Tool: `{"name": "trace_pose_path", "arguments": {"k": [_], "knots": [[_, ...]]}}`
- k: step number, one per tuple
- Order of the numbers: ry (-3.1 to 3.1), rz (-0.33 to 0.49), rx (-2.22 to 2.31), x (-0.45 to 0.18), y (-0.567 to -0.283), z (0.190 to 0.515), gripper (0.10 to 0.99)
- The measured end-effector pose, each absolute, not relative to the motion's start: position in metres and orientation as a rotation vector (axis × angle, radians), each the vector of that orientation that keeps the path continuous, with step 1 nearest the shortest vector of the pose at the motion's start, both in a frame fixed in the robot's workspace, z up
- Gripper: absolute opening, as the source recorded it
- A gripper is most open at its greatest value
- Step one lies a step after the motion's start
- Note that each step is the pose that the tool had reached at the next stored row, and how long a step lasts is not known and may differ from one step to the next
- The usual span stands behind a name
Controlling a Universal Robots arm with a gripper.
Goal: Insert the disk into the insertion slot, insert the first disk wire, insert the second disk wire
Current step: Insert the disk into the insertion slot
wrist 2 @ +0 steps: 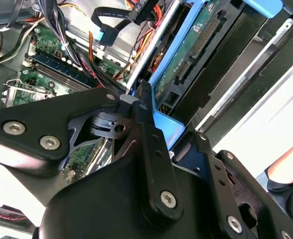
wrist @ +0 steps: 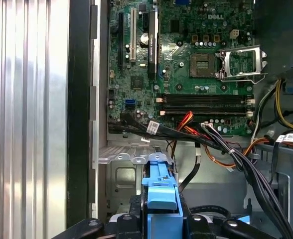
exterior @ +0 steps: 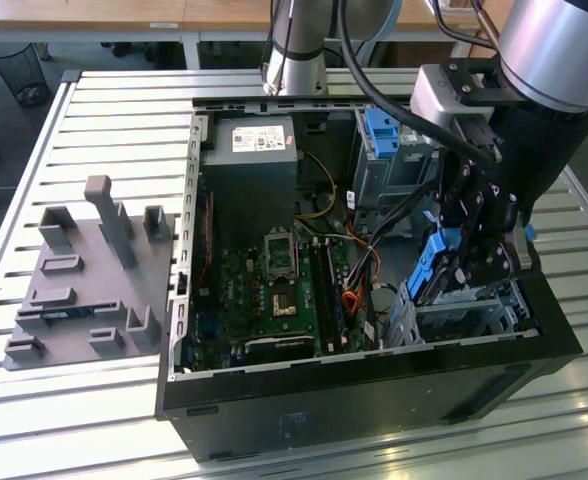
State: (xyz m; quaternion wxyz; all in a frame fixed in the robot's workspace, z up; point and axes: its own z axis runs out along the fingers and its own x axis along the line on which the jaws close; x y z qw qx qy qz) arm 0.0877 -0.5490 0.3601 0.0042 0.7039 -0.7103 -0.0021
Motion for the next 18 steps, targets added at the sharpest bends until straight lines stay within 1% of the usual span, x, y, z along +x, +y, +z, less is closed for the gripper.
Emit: {"name": "trace_pose_path", "arguments": {"k": [2,3,7,8,9,10,12,13,15,17,18], "knots": [[-2.226,-0.007,2.205,0.088,-0.549,0.359,0.376],[-2.225,-0.007,2.205,0.088,-0.549,0.358,0.439],[-2.226,-0.007,2.205,0.088,-0.549,0.353,0.439],[-2.226,-0.007,2.205,0.088,-0.549,0.352,0.42],[-2.226,-0.007,2.205,0.088,-0.549,0.351,0.361],[-2.225,-0.007,2.205,0.088,-0.549,0.35,0.361],[-2.226,-0.007,2.205,0.088,-0.549,0.349,0.243],[-2.226,-0.007,2.205,0.088,-0.549,0.348,0.243],[-2.225,-0.007,2.205,0.088,-0.549,0.347,0.125],[-2.225,-0.007,2.205,0.088,-0.549,0.346,0.125],[-2.226,-0.007,2.206,0.088,-0.549,0.345,0.106]]}}
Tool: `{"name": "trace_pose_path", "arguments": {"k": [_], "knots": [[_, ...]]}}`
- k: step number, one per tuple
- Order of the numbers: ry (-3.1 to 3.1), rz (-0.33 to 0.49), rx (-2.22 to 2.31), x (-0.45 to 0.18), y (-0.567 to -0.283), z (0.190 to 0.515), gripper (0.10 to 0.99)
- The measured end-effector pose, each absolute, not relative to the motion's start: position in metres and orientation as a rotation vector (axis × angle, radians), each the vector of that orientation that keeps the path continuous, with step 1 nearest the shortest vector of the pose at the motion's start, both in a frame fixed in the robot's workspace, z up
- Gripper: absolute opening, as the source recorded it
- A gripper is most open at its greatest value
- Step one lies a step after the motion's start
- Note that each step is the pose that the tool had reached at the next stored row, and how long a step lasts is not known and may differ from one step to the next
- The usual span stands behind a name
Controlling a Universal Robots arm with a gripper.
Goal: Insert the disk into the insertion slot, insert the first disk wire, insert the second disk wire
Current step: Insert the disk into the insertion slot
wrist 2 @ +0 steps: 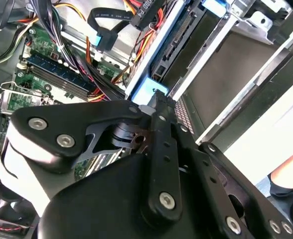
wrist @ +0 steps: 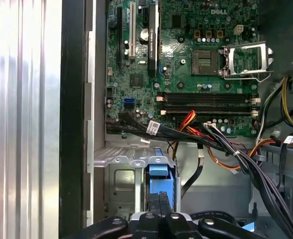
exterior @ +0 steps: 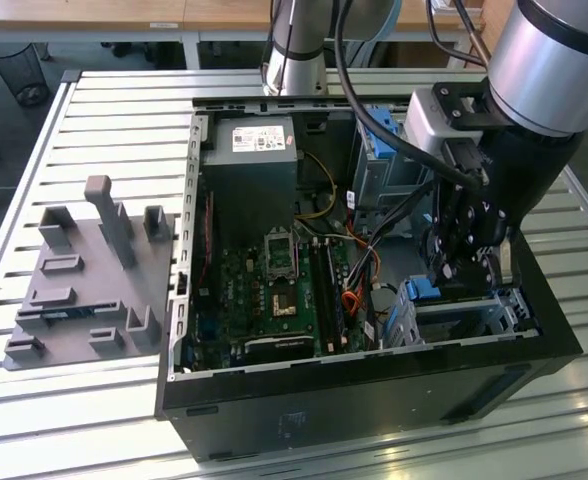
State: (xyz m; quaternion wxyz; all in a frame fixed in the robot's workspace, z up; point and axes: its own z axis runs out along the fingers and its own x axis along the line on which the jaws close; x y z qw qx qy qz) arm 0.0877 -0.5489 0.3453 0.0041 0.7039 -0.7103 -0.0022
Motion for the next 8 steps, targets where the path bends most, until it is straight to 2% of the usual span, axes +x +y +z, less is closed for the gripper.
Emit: {"name": "trace_pose_path", "arguments": {"k": [8], "knots": [[-2.227,-0.009,2.207,0.0877,-0.5489,0.3432,0.106]]}}
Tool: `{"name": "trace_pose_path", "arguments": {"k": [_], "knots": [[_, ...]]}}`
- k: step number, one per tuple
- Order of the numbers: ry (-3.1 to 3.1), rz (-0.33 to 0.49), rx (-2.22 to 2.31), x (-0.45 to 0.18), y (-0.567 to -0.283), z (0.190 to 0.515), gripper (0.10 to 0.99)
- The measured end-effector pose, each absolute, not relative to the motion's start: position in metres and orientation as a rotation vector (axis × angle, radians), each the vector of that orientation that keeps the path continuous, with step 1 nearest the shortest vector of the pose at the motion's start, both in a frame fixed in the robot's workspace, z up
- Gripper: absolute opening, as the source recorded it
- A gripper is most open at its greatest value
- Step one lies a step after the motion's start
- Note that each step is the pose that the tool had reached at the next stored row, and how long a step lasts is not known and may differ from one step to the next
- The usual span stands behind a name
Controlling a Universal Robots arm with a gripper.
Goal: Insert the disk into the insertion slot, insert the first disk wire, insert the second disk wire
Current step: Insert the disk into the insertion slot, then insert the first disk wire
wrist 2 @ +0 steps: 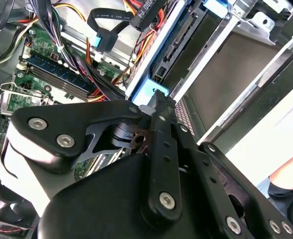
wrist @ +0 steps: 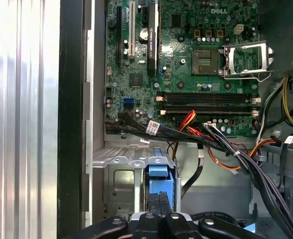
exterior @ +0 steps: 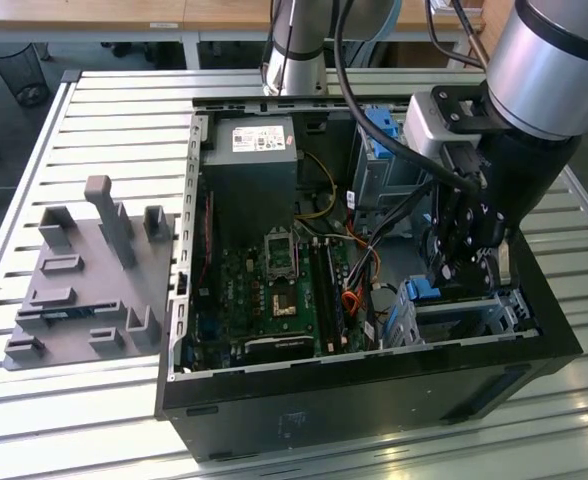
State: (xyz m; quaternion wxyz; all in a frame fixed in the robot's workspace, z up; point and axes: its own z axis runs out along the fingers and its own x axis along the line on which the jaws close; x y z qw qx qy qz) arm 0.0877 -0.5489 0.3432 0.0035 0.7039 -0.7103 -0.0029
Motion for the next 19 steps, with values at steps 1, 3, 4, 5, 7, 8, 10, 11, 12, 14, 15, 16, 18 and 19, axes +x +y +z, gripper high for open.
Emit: {"name": "trace_pose_path", "arguments": {"k": [1,3,4,5,7,8,10,11,12,14,15,16,18,19], "knots": [[-2.226,-0.009,2.206,0.088,-0.549,0.343,0.106],[-2.226,-0.009,2.206,0.088,-0.549,0.343,0.106],[-2.226,-0.009,2.206,0.088,-0.549,0.342,0.106],[-2.226,-0.009,2.206,0.088,-0.549,0.342,0.106],[-2.226,-0.009,2.206,0.088,-0.549,0.342,0.106],[-2.226,-0.009,2.207,0.088,-0.549,0.342,0.106],[-2.226,-0.009,2.207,0.089,-0.549,0.342,0.106],[-2.226,-0.009,2.206,0.089,-0.549,0.342,0.106],[-2.226,-0.009,2.206,0.09,-0.549,0.342,0.106],[-2.226,-0.009,2.206,0.092,-0.549,0.342,0.106],[-2.226,-0.009,2.206,0.093,-0.549,0.342,0.106],[-2.227,-0.009,2.206,0.095,-0.549,0.342,0.106],[-2.227,-0.009,2.206,0.099,-0.549,0.342,0.106],[-2.227,-0.009,2.206,0.102,-0.549,0.342,0.106]]}}
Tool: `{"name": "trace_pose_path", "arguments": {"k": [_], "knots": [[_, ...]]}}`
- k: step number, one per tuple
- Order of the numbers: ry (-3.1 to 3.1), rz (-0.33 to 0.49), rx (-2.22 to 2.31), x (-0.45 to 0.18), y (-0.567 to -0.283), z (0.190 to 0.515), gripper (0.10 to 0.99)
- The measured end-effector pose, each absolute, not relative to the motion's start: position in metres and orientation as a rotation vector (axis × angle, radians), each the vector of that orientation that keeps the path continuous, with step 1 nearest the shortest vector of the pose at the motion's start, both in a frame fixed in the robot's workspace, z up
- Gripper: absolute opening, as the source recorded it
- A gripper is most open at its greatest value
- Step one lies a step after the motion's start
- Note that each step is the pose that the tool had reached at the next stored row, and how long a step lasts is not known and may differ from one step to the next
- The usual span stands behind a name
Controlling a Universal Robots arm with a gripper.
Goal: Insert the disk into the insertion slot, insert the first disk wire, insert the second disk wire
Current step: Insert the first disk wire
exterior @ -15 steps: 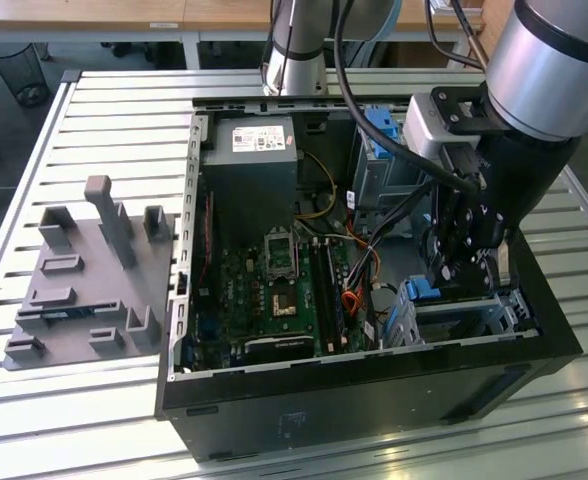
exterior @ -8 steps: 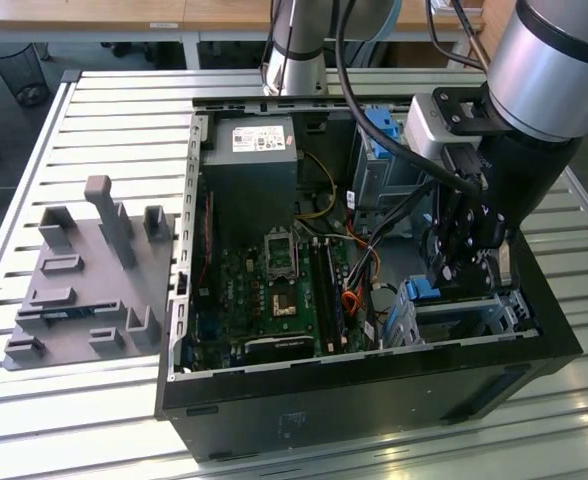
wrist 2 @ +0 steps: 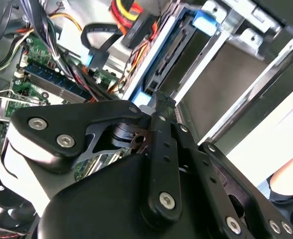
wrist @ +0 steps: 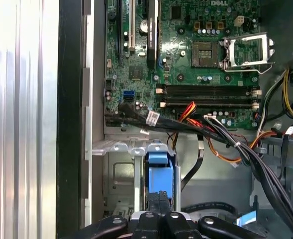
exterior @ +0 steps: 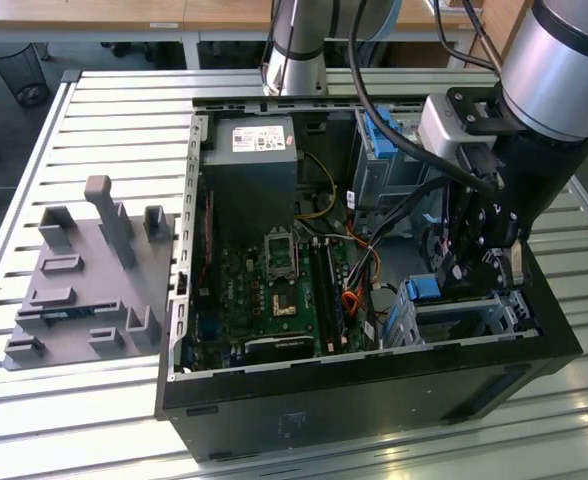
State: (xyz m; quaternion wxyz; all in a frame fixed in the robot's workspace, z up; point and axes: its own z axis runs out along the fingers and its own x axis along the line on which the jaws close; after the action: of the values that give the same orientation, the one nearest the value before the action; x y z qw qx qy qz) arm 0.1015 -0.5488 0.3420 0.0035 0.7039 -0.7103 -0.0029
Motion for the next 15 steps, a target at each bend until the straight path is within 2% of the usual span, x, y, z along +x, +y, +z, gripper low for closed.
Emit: {"name": "trace_pose_path", "arguments": {"k": [6,15], "knots": [[-2.226,-0.009,2.206,0.108,-0.549,0.344,0.106],[-2.226,-0.009,2.206,0.108,-0.548,0.369,0.106]]}}
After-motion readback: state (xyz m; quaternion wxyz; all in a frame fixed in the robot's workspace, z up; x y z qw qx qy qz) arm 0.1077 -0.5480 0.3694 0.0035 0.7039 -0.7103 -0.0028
